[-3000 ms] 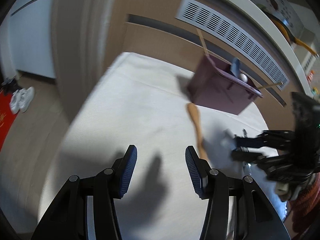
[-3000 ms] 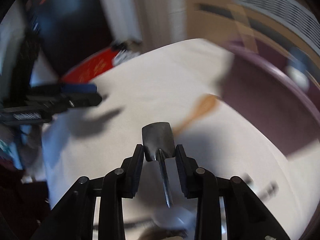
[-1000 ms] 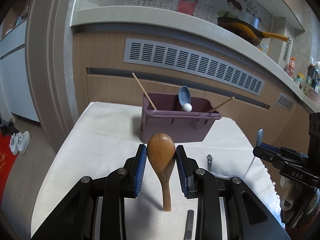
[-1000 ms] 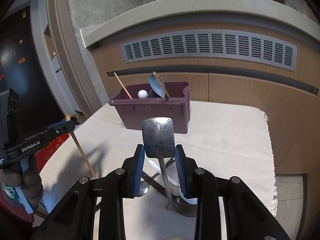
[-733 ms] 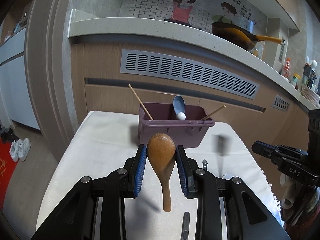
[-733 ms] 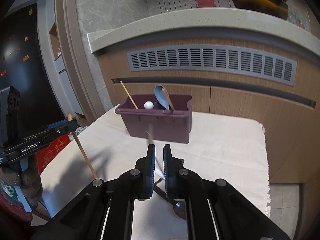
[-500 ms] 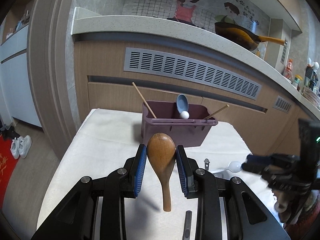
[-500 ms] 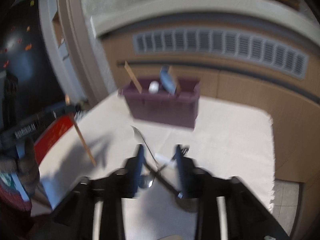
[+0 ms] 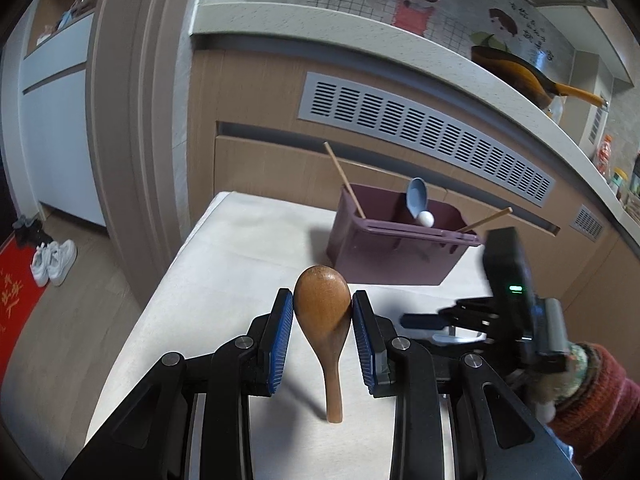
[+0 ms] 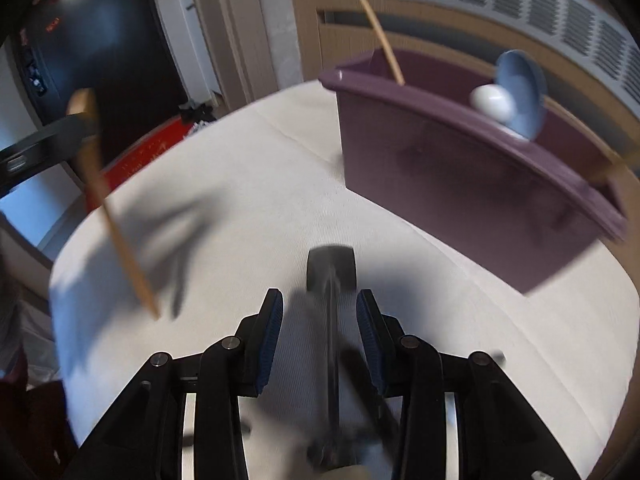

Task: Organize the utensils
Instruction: 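Lower the wooden spoon and metal scoop into the caddy and open both tools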

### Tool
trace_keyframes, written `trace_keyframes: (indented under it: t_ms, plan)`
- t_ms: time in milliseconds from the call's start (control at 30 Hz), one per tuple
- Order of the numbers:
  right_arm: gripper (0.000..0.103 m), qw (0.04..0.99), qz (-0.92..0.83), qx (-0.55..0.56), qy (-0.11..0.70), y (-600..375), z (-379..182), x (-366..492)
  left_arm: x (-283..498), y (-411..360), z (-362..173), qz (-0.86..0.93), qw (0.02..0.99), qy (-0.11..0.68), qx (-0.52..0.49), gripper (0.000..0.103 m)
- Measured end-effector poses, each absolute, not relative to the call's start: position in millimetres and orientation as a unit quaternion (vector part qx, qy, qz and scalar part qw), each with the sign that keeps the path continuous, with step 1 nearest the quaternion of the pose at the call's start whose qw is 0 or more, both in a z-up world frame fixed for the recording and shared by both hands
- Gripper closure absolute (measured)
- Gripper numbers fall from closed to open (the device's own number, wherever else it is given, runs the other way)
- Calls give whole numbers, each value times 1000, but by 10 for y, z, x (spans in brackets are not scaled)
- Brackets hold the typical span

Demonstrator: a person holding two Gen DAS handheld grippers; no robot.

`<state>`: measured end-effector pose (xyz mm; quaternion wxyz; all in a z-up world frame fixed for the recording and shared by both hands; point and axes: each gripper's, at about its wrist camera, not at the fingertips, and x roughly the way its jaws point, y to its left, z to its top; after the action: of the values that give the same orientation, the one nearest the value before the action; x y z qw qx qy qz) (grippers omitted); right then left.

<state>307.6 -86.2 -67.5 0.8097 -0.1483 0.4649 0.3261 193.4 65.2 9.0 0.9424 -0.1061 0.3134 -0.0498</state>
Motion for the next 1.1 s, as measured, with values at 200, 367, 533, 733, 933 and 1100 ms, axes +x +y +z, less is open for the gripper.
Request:
trace_keyframes:
  t_ms: [200,367,533,733,933,1100]
  plan:
    - [67,802,313,-179,477,-647,-810,3170,1966,721,46,-54,940,317,-117,72]
    - [73,817,313,-140,463,-849,-623,3031,1946,687,63,-61,940,315,-116,72]
    - [73,854,294,-104,416,-1321,-286,2701,1885,571,123,-74,942,310,-107,72]
    - [73,893,269,-47,358,-1898,177,2383,1850,440,352,-88,948,290,-97,72]
    - [73,962,213,-16,172,-2174,1574,2385,2056,312,1379,-118,972,192,-66,72]
    - [73,977,196,14,79,-2253,2139,2783,2469,273,1829,-116,981,136,-73,72]
